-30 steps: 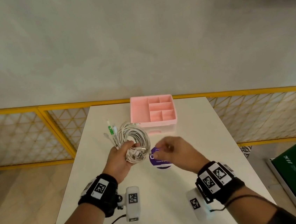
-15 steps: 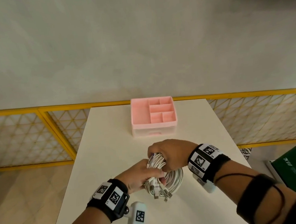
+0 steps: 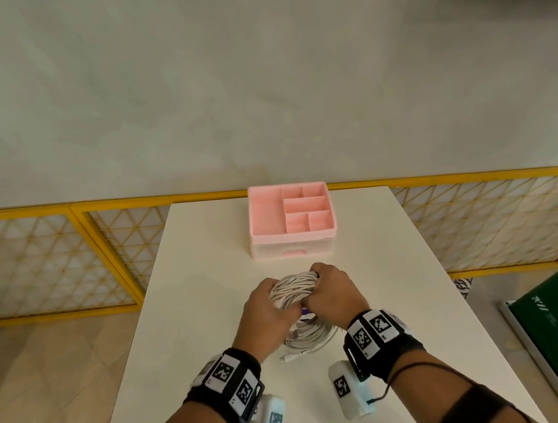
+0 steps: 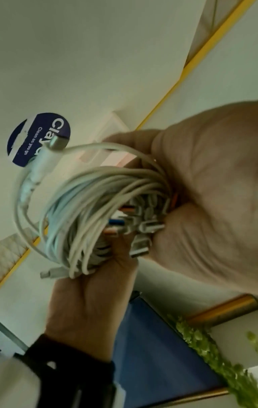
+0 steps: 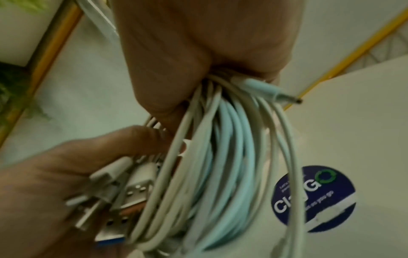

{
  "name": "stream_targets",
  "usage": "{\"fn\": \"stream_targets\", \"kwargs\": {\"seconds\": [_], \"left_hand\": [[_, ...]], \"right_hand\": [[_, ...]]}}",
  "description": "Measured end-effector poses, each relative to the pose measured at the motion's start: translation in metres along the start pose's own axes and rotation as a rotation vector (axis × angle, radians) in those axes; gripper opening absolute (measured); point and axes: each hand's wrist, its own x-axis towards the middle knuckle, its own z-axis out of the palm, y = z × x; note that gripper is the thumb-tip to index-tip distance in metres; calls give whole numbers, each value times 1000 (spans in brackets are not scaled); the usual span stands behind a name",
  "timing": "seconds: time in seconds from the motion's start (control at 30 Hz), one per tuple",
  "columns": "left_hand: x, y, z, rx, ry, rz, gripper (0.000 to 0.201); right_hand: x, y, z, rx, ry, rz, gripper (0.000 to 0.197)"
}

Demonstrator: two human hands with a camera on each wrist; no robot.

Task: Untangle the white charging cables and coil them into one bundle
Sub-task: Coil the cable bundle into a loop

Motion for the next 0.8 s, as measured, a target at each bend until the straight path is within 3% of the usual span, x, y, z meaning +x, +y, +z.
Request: {"fn": "stream_targets", "kwargs": {"seconds": [0.17,0.27,0.4,0.57,0.73,0.8], "left_hand": [[5,-3,-12,74,-62,1,29],[10,-2,-22,45,-63,-18,16],[9,-4,-27,-87,-9,-26,12],[3,-17,-32,-405,16,-145,43],[12,-29,-45,-166,-106,25,41],[14,-35,-46,-125,-120,45,43]], "right_hand": [[-1,-3,9,153,-79,51,20],[-9,1,14,414,-131,54,32],[-20,-8,30,666,2,60,36],[-20,-25,39,774,97,149,30],[-24,-29,65,953,110,354,32],[-23,-27,74,997,114,410,21]]}}
